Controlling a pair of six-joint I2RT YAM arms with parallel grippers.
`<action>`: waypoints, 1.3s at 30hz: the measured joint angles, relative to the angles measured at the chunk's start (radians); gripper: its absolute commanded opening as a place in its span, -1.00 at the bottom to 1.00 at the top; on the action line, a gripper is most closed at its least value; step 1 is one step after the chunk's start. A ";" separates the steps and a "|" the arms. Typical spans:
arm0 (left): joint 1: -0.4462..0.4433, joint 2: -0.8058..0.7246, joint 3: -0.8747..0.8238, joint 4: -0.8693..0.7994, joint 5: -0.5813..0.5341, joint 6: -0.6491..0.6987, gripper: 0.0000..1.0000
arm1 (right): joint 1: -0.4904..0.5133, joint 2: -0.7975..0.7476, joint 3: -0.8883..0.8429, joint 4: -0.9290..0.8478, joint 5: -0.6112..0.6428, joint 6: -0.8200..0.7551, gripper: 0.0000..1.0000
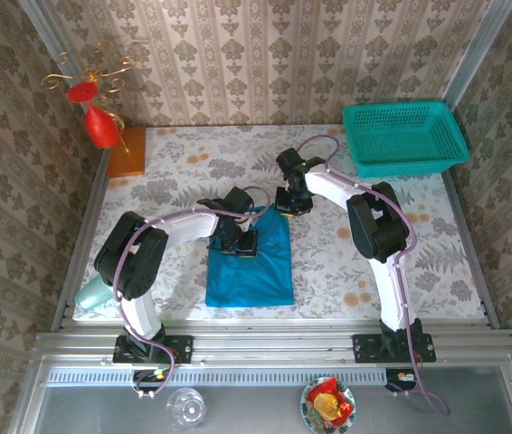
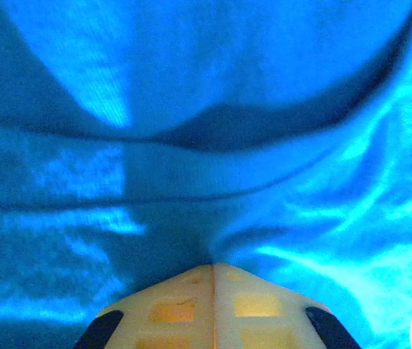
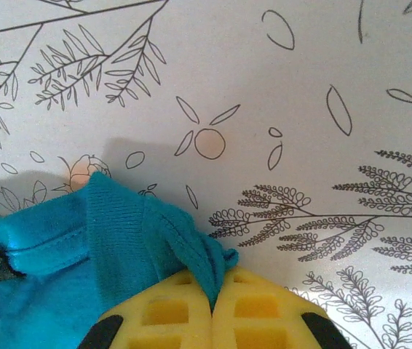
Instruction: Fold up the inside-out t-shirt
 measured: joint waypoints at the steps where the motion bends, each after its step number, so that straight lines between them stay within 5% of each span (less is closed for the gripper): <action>1: 0.001 -0.018 0.000 -0.008 -0.001 0.001 -0.76 | -0.002 0.000 0.000 0.000 -0.004 -0.012 -1.00; 10: 0.177 -0.143 0.098 -0.076 -0.084 0.072 -0.24 | -0.018 0.016 0.017 0.013 -0.066 -0.146 -1.00; 16: 0.354 -0.132 0.112 -0.081 -0.132 0.091 -0.16 | -0.020 0.042 0.046 0.038 -0.113 -0.185 -1.00; 22: 0.469 -0.034 0.109 -0.040 -0.069 0.092 -0.10 | -0.022 0.042 0.046 0.037 -0.118 -0.186 -1.00; 30: 0.519 0.067 0.066 0.084 0.113 0.090 -0.23 | -0.021 0.039 0.044 0.034 -0.118 -0.185 -1.00; 39: 0.526 0.109 0.058 0.167 0.214 0.079 -0.74 | -0.016 0.017 0.018 0.026 -0.117 -0.185 -1.00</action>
